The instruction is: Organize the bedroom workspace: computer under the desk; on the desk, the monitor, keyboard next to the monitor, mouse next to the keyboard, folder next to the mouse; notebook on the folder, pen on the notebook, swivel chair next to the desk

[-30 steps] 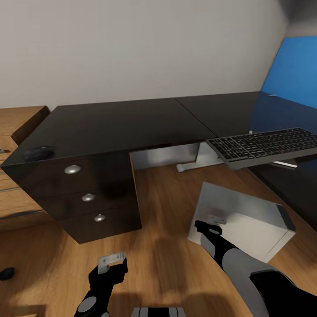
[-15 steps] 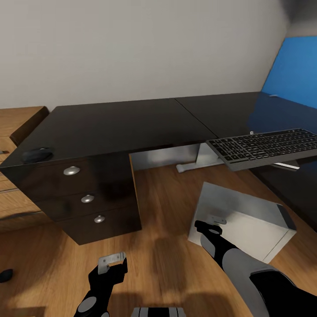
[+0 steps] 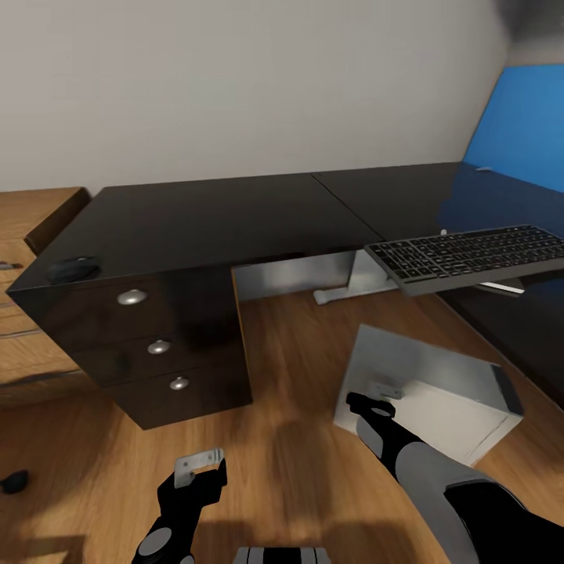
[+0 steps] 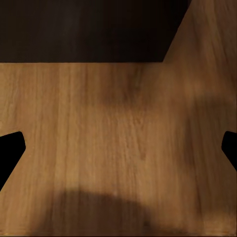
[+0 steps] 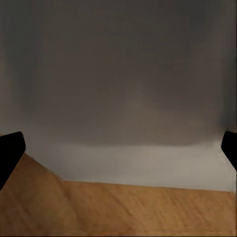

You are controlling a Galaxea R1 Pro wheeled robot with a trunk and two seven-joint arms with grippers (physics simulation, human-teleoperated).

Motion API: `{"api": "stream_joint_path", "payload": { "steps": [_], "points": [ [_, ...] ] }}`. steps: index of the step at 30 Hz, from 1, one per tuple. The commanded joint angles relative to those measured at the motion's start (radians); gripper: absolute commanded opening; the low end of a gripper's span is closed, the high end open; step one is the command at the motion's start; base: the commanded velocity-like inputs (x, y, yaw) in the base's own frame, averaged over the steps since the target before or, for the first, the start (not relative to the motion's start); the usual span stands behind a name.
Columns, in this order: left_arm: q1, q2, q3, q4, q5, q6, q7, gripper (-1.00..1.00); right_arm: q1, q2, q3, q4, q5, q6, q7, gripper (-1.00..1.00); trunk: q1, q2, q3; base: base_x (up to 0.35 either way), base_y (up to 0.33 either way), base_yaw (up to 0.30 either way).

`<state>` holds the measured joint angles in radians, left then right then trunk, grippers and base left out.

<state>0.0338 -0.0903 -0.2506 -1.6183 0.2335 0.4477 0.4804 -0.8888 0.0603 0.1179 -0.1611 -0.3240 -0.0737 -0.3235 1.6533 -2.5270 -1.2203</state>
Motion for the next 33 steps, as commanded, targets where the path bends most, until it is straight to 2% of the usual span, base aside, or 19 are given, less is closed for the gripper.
{"api": "stream_joint_path", "payload": {
  "steps": [1, 7, 19, 33],
  "points": [
    [0.000, 0.000, -0.001, -0.002, 0.010, 0.002, 0.008, 1.00, -0.001, 0.000, 0.013, 0.000, -0.006, -0.005, -0.005, 1.00, -0.001, 0.000, -0.001, -0.274, 0.000, 0.000],
    [0.000, 0.000, -0.001, -0.002, 0.010, 0.002, 0.008, 1.00, -0.001, 0.001, 0.014, 0.000, -0.006, -0.005, -0.005, 1.00, -0.001, 0.000, -0.001, -0.185, 0.000, 0.000],
    [0.000, -0.001, -0.001, -0.002, 0.010, 0.002, 0.008, 1.00, -0.001, 0.001, 0.014, 0.000, -0.006, -0.005, -0.005, 1.00, -0.001, 0.000, -0.001, -0.017, 0.000, 0.000],
    [0.000, -0.003, -0.002, -0.002, 0.010, 0.002, 0.009, 1.00, -0.001, 0.001, 0.014, 0.000, -0.006, -0.005, -0.005, 1.00, 0.006, -0.004, -0.055, 0.000, 0.000, 0.000]
  ]
}}
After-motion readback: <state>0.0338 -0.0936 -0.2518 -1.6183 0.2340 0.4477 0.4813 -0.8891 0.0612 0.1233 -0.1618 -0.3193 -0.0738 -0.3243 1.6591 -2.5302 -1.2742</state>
